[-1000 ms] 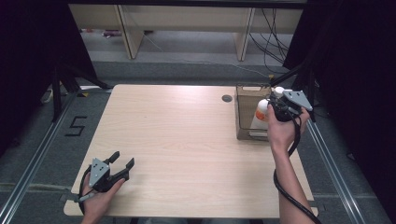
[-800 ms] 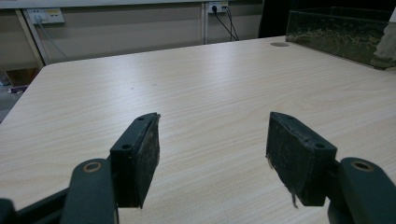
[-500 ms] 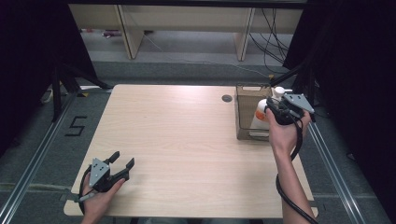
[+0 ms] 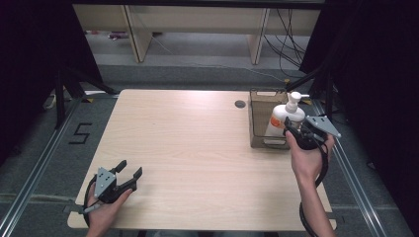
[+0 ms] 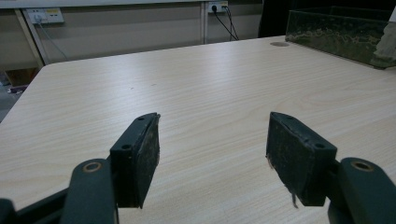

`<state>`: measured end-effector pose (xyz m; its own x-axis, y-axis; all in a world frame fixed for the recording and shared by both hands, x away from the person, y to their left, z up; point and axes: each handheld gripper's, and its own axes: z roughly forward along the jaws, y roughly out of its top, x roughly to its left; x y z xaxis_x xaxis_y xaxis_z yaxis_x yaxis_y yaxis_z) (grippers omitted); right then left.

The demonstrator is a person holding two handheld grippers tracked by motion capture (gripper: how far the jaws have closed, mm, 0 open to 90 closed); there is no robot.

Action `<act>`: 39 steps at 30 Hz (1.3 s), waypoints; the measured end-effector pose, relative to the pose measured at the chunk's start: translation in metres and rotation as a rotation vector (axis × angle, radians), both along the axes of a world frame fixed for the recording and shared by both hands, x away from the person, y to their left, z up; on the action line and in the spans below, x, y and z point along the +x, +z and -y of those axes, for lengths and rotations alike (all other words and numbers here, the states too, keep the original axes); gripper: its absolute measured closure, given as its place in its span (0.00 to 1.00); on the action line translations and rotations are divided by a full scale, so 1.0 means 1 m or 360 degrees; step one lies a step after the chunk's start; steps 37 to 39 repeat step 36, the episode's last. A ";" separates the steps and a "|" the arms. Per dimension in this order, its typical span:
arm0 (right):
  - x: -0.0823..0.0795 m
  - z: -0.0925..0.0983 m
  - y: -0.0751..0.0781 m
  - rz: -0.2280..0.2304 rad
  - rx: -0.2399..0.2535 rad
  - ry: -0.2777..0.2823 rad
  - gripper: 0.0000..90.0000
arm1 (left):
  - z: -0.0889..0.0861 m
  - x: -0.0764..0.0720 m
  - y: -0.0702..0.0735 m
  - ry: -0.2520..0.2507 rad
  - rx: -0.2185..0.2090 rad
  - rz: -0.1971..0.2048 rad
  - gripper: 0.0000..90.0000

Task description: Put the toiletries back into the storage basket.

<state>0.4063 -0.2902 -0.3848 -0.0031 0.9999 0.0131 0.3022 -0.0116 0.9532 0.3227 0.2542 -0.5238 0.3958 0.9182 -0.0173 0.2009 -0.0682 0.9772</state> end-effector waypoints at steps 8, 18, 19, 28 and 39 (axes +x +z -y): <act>-0.027 0.014 -0.024 -0.0058 0.0029 0.0028 0.39 | 0.000 0.000 0.000 0.0001 0.0003 -0.0002 0.38; -0.047 0.018 -0.064 -0.0170 0.0027 0.0050 0.40 | 0.000 0.000 0.000 -0.0005 -0.0004 0.0007 0.38; -0.050 0.018 -0.069 -0.0200 0.0012 0.0050 0.40 | 0.000 0.000 0.000 -0.0005 -0.0003 0.0008 0.38; -0.069 0.006 -0.120 -0.0250 -0.0012 0.0063 0.41 | 0.000 0.001 0.000 -0.0005 -0.0003 0.0005 0.38; -0.070 0.004 -0.120 -0.0214 -0.0014 0.0116 0.40 | 0.000 0.001 0.000 -0.0015 -0.0021 0.0001 0.38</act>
